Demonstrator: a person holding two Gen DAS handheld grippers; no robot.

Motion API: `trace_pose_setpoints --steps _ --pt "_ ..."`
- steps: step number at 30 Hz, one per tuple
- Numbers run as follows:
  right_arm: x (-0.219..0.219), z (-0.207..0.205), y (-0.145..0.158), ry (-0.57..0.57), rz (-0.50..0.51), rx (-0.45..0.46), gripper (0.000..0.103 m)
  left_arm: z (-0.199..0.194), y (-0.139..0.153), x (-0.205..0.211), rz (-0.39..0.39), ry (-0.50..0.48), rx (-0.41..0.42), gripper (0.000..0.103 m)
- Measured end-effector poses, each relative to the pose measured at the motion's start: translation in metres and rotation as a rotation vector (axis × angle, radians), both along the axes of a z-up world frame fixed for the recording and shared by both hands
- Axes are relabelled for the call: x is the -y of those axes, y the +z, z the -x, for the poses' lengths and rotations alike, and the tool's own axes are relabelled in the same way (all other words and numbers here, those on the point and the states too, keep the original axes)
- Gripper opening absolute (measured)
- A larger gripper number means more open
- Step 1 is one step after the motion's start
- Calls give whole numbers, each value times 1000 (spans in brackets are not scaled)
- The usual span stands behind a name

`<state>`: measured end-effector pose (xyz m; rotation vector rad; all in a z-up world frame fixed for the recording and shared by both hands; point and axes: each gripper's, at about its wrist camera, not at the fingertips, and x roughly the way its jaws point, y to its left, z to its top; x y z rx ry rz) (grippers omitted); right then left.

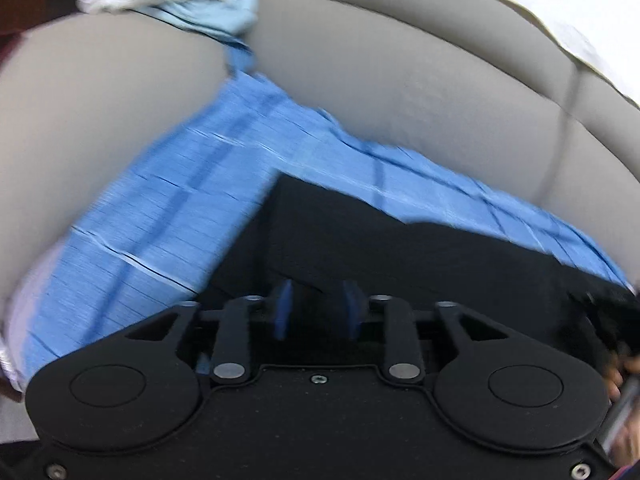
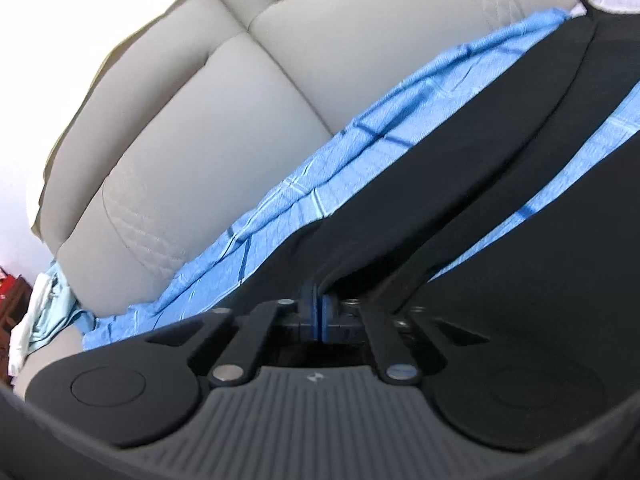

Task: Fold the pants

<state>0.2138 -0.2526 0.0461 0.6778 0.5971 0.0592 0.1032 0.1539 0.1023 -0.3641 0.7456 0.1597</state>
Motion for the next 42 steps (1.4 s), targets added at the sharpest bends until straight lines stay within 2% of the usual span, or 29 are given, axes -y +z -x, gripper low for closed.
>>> trace_pose_setpoints --steps 3,7,9,12,17,20,22,26,30,32,33,34,36,38,41,42 --pt "2 10 1 -19 -5 19 3 -5 -12 18 73 -67 -15 41" --pt "10 20 12 -29 -42 33 3 -17 -31 36 175 -96 -53 42" --pt "14 27 22 -28 -55 47 3 -22 -39 40 237 -86 -50 47" --pt "18 34 37 -22 -43 76 3 -24 -48 42 320 -66 -1 69" --pt "24 43 51 -31 -75 93 3 -32 -55 30 409 51 22 73" --pt "23 55 59 -19 -59 122 3 -29 -52 22 421 117 26 77" --pt "21 67 60 -22 -29 130 3 -22 -51 20 401 158 43 79" --pt "1 96 61 -45 202 150 3 -9 -48 14 366 225 84 80" --pt "-7 117 55 -42 273 148 3 -8 -44 16 287 293 116 83" --pt "-11 126 55 -47 303 148 3 -11 -44 18 231 305 137 78" --pt "-12 130 56 -46 315 150 3 -15 -46 19 203 311 130 62" --pt "-14 133 56 -46 329 151 3 -20 -47 19 175 320 118 34" --pt "-17 140 57 -46 365 154 3 -23 -46 19 130 316 84 0" --pt "-19 144 57 -46 385 147 3 -17 -41 19 86 333 98 1" --pt "-20 154 58 -51 398 145 3 -3 -21 19 -57 360 146 1" --pt "-21 157 59 -55 413 149 3 2 -15 16 -79 368 162 1"
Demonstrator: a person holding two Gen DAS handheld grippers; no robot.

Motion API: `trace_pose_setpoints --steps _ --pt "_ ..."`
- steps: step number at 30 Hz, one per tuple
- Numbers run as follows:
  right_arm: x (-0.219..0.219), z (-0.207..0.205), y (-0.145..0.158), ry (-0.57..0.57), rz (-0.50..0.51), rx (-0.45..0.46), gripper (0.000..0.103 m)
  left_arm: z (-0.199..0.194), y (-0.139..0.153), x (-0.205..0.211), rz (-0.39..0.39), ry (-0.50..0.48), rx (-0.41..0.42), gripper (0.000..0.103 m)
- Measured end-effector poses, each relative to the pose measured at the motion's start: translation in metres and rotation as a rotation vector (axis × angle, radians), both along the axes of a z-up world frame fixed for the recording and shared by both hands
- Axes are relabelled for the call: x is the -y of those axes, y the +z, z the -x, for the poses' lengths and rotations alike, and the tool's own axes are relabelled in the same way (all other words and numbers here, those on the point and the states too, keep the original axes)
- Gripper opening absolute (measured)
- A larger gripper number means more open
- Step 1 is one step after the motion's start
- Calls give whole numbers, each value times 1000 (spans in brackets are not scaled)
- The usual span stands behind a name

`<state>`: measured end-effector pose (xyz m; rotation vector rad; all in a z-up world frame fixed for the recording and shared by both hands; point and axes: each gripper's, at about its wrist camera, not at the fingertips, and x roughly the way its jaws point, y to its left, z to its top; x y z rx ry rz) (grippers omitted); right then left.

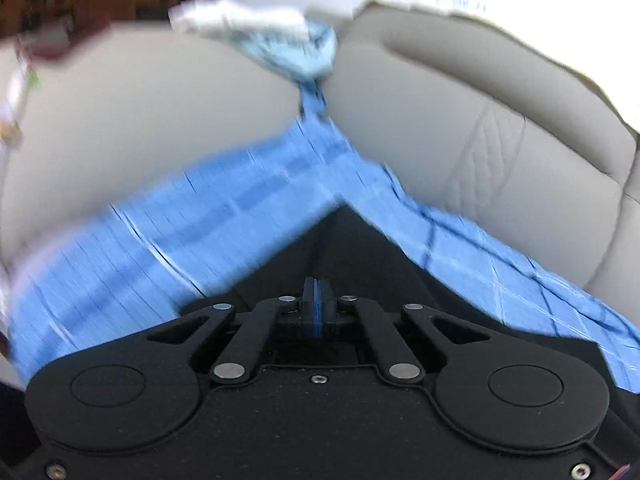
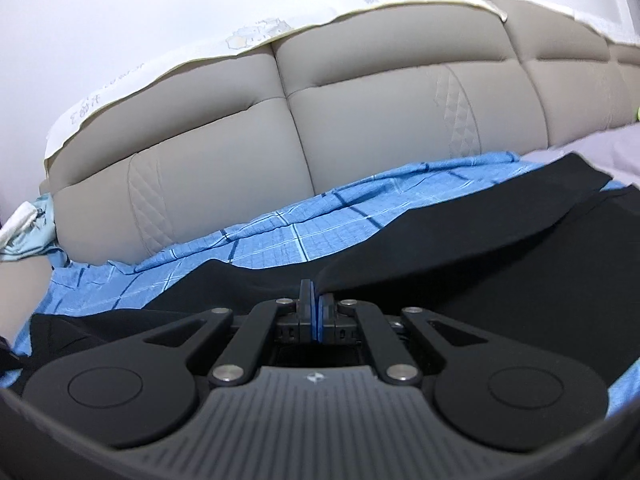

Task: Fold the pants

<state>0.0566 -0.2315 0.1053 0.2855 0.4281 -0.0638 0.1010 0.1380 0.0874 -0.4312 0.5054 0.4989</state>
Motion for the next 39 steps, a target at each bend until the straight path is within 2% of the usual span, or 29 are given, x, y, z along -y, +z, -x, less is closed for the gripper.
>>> trace_pose_setpoints --steps 2,5,8,9,10,11,13,15,18,20,22,23,25,27,29,30,31,32,34,39 --pt "-3 8 3 2 19 5 3 10 11 -9 8 -3 15 1" --pt "-8 16 4 17 45 -3 3 21 14 -20 105 -96 -5 8" --pt "-12 19 -1 22 60 -23 3 29 2 -13 164 -195 -56 25" --pt "-12 19 -3 20 54 -31 3 30 -4 -10 187 -222 -70 38" --pt "-11 19 -3 16 45 -35 3 30 -11 -8 218 -243 -77 44" --pt "-10 19 -3 13 40 -34 3 30 -17 -7 241 -254 -81 46" --pt "-10 20 -1 10 43 -24 3 23 -30 -7 288 -258 -97 51" --pt "-11 20 2 15 54 -16 3 19 -43 -10 315 -221 -110 54" --pt "-12 19 2 23 69 -19 3 14 -45 -10 302 -193 -63 59" --pt "-12 18 0 23 71 -26 3 12 -43 -9 291 -163 -47 55" --pt "-13 17 -2 22 69 -35 3 16 -40 -4 240 -140 2 37" --pt "-13 17 -3 22 68 -39 3 16 -39 -2 211 -143 15 36" --pt "-14 16 -7 22 69 -50 3 13 -42 2 174 -159 8 43" --pt "-15 16 -10 27 74 -59 3 7 -49 1 201 -160 -26 50" --pt "-15 15 -12 29 81 -65 3 6 -50 0 205 -159 13 57" --pt "-15 15 -14 30 84 -69 3 3 -50 -1 215 -150 16 51" --pt "-15 16 -15 31 86 -71 3 2 -49 -1 209 -117 19 21" --pt "-15 16 -16 32 89 -73 3 2 -48 -1 192 -89 11 11" --pt "-14 18 -17 30 90 -75 3 4 -39 0 146 -77 10 11" --pt "-22 28 -13 60 114 -54 3 23 -4 2 -12 -64 83 11"
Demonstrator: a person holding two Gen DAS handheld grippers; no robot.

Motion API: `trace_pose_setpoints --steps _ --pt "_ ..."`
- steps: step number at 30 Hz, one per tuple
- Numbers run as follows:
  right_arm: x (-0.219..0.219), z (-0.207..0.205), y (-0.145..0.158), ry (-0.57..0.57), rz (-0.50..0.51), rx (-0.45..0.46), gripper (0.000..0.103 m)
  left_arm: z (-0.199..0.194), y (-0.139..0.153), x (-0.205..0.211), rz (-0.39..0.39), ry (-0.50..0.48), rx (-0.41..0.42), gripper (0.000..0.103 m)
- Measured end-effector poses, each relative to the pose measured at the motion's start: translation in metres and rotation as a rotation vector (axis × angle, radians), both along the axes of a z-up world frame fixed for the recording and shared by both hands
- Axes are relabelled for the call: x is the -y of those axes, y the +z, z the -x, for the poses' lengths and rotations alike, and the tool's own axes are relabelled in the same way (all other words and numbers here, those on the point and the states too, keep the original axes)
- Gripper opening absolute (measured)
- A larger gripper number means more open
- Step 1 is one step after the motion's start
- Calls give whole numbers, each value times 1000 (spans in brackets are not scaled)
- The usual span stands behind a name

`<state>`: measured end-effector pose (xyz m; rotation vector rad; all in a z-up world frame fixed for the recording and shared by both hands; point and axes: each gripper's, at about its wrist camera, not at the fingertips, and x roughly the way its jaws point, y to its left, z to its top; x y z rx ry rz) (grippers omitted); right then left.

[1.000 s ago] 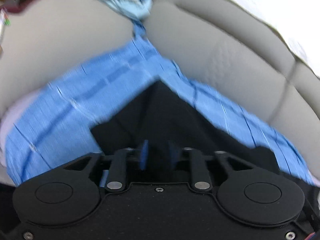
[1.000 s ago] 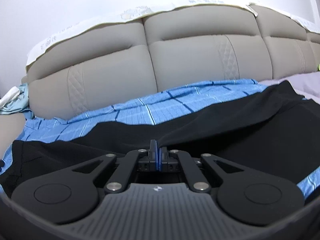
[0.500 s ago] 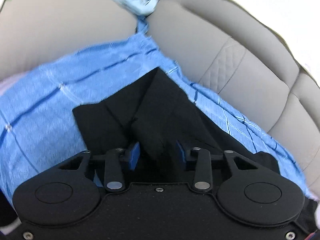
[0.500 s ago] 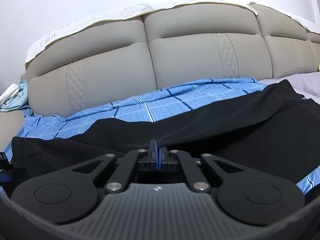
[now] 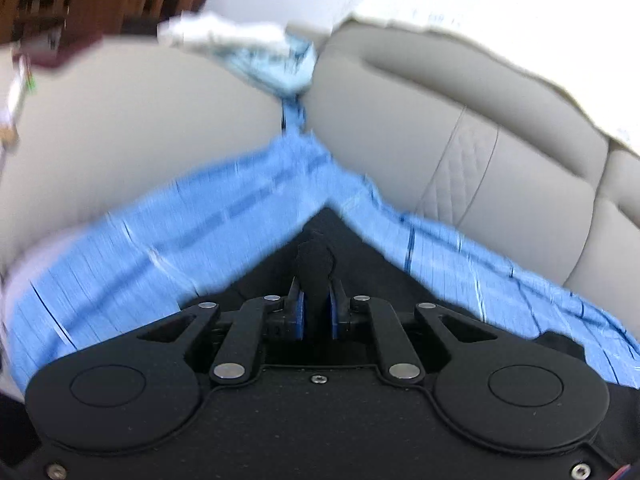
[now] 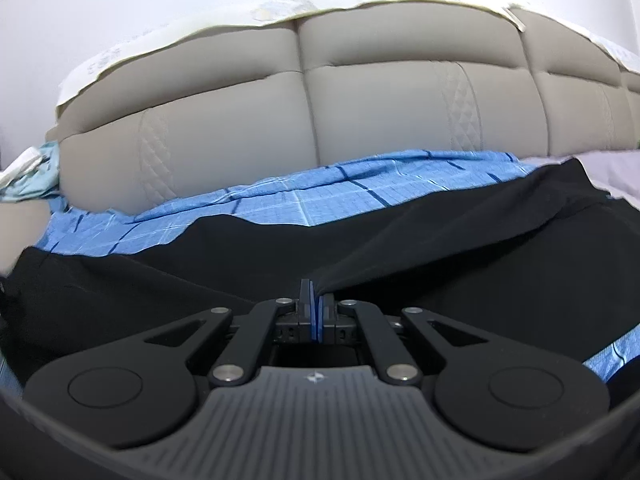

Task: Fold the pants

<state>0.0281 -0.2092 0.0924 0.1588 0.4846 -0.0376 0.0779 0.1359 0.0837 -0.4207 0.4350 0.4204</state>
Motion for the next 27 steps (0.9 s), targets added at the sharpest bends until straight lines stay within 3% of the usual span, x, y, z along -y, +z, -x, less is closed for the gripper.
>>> trace_pose_setpoints --steps 5,10,13,15,16,18,21,23,27 --pt "-18 13 1 73 11 -21 3 3 8 -20 -34 49 -25 11" --pt "-30 21 -18 102 15 -95 3 -11 -25 -31 -1 83 -158 12" --pt "-34 25 -29 110 35 -136 3 -16 -36 -31 -22 93 -189 13" --pt "-35 25 -34 108 46 -140 12 -17 -38 -26 -60 88 -198 14" --pt "-34 25 -35 93 49 -132 27 -18 -39 -24 -75 87 -203 14" --pt "-28 23 -36 25 57 -100 43 -19 -42 -22 -93 83 -209 15" --pt "-6 10 -39 -107 44 -84 52 -16 -43 -25 -76 80 -195 15" --pt "13 -2 -40 -207 62 -65 52 -13 -44 -28 -54 76 -184 16" --pt "70 -49 -42 -404 95 -125 52 -12 -44 -31 -39 76 -179 18"
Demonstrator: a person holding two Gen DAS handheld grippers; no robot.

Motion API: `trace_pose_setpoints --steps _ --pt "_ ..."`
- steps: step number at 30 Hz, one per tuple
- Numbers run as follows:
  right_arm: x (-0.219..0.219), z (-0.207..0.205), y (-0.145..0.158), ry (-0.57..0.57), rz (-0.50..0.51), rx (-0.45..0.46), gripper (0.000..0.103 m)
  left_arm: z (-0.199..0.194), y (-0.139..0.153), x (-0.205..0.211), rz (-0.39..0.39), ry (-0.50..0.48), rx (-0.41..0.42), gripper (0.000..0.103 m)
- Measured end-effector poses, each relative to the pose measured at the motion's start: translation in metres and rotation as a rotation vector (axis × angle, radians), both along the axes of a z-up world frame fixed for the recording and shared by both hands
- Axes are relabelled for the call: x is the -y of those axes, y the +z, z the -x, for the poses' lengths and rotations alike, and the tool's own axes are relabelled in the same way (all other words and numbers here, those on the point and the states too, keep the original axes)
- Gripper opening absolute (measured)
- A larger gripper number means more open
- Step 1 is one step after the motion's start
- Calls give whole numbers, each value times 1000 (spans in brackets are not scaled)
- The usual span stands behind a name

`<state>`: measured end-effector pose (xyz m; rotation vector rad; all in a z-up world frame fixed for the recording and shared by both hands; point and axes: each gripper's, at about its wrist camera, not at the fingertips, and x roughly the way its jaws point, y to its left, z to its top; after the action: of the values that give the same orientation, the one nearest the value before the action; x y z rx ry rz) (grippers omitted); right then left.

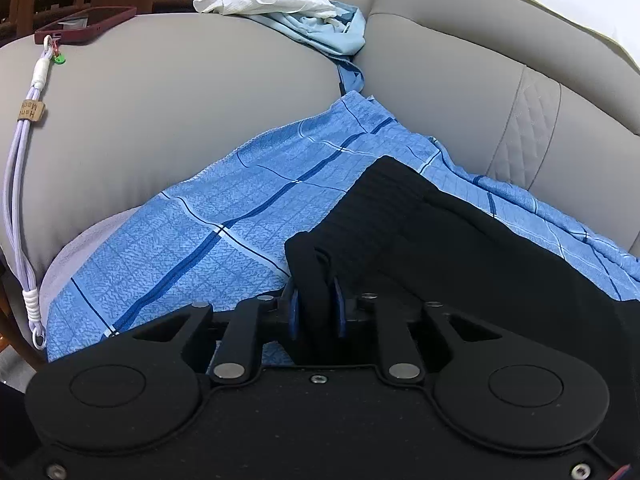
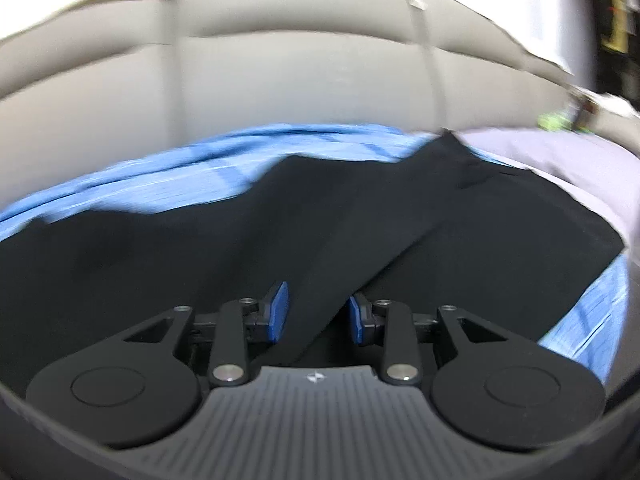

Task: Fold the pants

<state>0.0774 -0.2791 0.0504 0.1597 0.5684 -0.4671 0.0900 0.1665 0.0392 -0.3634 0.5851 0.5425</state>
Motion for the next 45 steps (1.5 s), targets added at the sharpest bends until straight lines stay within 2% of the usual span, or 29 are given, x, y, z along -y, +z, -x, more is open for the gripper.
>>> trace_pose_setpoints --steps 1,3,8,11,14,16,17,18,19,21,24,26,30,32,36,41,43,45 --pt "15 -13 -1 -31 -13 -22 54 0 0 0 -12 -2 -2 18" --pt "47 -38 3 -85 -16 -36 63 0 -1 2 -28 -2 -5 18" --pt "115 -105 10 -132 -95 -122 79 -2 -2 4 -39 4 -8 19" --pt "144 -147 9 -155 -48 -168 85 -3 -3 6 -53 5 -14 20" --pt "180 -175 6 -167 -167 -182 89 -5 -3 7 -61 7 -20 20" --pt "203 -192 9 -241 -180 -204 80 -5 -3 8 -62 13 -22 20" --pt "211 -196 8 -262 -176 -218 69 -5 -3 8 -63 16 -22 20" --pt "221 -199 8 -276 -183 -213 51 -6 -3 9 -66 18 -23 20" --pt "231 -198 8 -282 -207 -196 44 -6 -3 9 -69 21 -24 20" --pt "248 -194 9 -303 -247 -183 11 -6 -3 11 -79 26 -28 20" --pt "268 -176 14 -305 -312 -134 11 -9 -4 13 -94 29 -37 21" --pt "280 -164 21 -301 -313 -97 12 -9 -3 13 -99 23 -43 21" --pt "312 -129 37 -271 -386 25 12 -9 -1 7 -67 21 -44 21" --pt "324 -106 45 -284 -391 73 12 -9 -1 7 -63 21 -47 21" --pt "349 -69 51 -329 -366 85 12 -11 -1 9 -78 22 -57 21" --pt "376 -29 46 -463 -364 106 18 -12 0 9 -78 21 -65 21" --pt "387 -15 46 -502 -360 112 18 -12 0 9 -84 17 -69 21" --pt "393 -1 47 -526 -357 122 11 -13 0 9 -87 13 -74 21"
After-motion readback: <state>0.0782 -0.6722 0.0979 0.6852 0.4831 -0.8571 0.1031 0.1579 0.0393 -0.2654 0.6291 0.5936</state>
